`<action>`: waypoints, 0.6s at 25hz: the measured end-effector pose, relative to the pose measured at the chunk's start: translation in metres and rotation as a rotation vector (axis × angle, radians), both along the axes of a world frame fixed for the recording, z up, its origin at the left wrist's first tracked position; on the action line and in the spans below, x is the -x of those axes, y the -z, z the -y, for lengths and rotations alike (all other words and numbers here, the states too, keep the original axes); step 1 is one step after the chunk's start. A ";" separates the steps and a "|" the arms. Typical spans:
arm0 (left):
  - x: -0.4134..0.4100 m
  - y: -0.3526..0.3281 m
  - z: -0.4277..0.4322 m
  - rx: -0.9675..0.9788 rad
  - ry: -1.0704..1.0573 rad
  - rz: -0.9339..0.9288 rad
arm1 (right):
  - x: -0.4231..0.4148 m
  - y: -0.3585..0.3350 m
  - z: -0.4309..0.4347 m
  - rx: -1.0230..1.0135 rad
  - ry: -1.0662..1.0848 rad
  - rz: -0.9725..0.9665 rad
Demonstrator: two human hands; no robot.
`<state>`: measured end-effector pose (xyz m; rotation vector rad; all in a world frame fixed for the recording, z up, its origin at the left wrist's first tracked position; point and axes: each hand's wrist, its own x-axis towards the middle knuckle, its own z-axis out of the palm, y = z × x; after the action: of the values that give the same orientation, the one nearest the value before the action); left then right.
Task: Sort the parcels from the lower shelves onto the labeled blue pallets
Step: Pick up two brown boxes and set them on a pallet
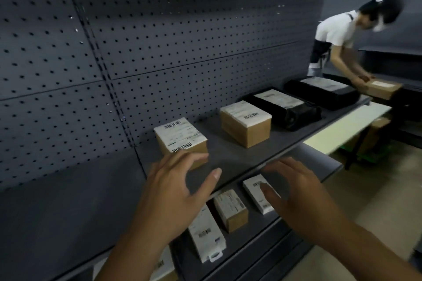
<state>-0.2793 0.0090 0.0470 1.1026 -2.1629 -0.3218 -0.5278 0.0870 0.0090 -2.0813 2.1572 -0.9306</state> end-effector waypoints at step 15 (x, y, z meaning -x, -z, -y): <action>0.017 0.019 0.089 -0.288 -0.669 -0.093 | 0.087 -0.026 0.191 -0.156 0.034 0.611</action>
<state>-0.2959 -0.0798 0.0284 1.8503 -1.5756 -0.3669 -0.6150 -0.1035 0.0351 -1.4395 1.8655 -1.1641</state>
